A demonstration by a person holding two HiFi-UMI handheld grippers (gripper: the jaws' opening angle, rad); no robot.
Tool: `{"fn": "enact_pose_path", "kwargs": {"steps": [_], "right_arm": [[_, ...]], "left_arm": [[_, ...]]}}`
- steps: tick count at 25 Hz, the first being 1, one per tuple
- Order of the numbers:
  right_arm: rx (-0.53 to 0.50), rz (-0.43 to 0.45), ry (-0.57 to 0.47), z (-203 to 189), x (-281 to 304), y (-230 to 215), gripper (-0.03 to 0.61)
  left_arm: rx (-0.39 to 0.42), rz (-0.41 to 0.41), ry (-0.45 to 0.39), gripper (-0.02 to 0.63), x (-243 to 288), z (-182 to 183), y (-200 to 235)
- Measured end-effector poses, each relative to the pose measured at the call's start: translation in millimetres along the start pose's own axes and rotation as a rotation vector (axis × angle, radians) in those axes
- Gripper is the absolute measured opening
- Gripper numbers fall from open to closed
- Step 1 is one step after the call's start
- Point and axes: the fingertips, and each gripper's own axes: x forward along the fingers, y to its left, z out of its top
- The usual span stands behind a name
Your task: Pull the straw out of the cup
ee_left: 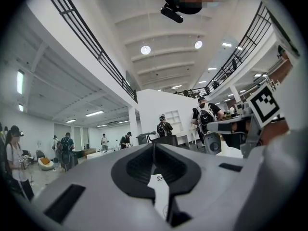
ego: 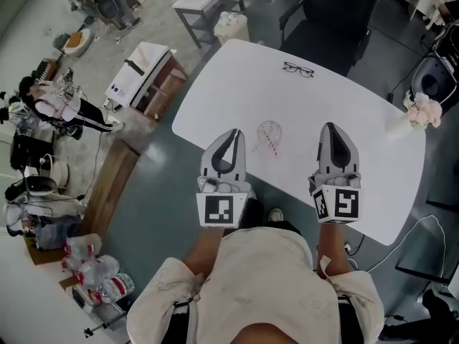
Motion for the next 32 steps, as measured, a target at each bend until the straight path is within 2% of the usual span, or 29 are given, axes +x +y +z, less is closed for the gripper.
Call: {"fn": "enact_pose_path", "kwargs": {"steps": [9,13,20,26,32], "right_arm": [[-0.001,0.021,0.077,-35.7,27.8,15.3,0.003],[-0.001,0.029,0.146,-59.0,40.1,22.9,0.003],[0.007,0.099,0.283,-114.0,53.0,56.3,0.006],[0.013,0.146,0.449,-175.1,51.7,82.9,0.059],[-0.041,0.196,0.568,-227.7,54.7,100.1,0.103]], "left_arm": [[-0.052,-0.003,0.038,0.015,21.6,-31.4,17.6],[-0.058,-0.024,0.067,0.015,31.9,-51.9,23.1],[-0.114,-0.048,0.143,0.015,44.4,-96.0,33.8],[-0.126,-0.068,0.198,0.015,53.3,-132.5,40.2],[-0.180,-0.063,0.247,0.015,63.3,-166.3,46.6]]}}
